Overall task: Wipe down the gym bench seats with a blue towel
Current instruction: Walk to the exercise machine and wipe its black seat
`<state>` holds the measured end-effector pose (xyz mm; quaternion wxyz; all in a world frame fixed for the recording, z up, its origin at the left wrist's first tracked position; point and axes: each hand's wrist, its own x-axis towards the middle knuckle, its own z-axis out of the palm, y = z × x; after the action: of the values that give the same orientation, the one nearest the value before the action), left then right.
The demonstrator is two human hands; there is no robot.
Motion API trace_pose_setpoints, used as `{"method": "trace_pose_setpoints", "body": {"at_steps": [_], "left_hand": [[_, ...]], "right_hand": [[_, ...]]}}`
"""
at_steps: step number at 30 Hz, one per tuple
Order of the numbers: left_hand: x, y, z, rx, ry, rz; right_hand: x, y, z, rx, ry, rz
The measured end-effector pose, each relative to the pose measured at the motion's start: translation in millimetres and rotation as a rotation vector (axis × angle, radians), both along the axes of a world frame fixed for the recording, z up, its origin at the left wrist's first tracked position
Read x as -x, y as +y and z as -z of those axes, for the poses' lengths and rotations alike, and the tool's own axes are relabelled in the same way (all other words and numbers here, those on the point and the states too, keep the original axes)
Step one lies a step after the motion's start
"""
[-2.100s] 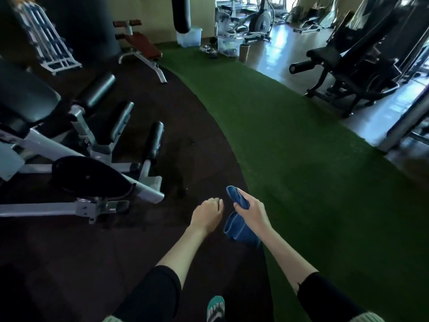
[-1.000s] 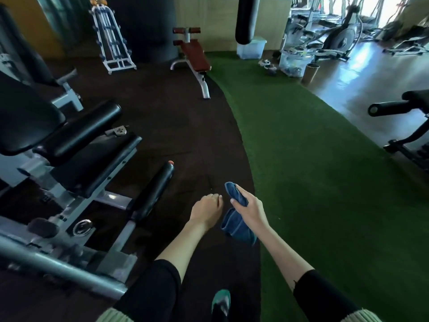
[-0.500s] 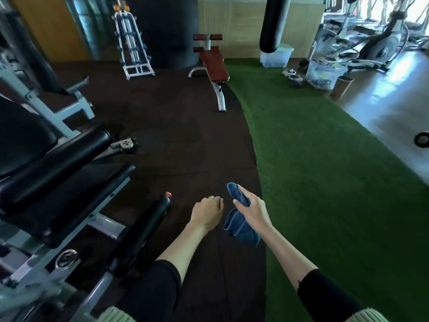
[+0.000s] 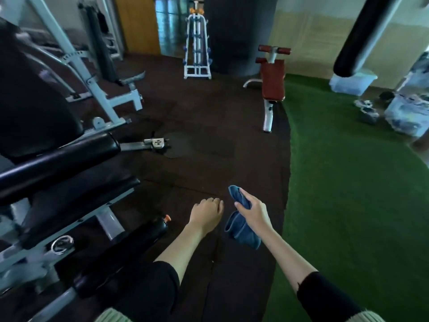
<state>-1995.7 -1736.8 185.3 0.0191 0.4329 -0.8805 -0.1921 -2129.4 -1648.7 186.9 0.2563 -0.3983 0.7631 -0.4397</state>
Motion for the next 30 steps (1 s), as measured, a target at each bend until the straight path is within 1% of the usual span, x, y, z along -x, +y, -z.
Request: {"method": "trace_pose_setpoints", "body": {"at_steps": [8, 16, 30], "left_hand": [[59.4, -81.1, 2.0, 0.000, -0.044, -0.135], [99.3, -204.7, 12.6, -0.022, -0.014, -0.271], [137.3, -395.5, 8.7, -0.033, -0.020, -0.523]], "right_hand": [[67.7, -107.4, 7.4, -0.010, -0.003, -0.157], [117.4, -248.2, 15.6, -0.008, -0.012, -0.262], [162.8, -475.9, 16.5, -0.033, -0.020, -0.503]]}}
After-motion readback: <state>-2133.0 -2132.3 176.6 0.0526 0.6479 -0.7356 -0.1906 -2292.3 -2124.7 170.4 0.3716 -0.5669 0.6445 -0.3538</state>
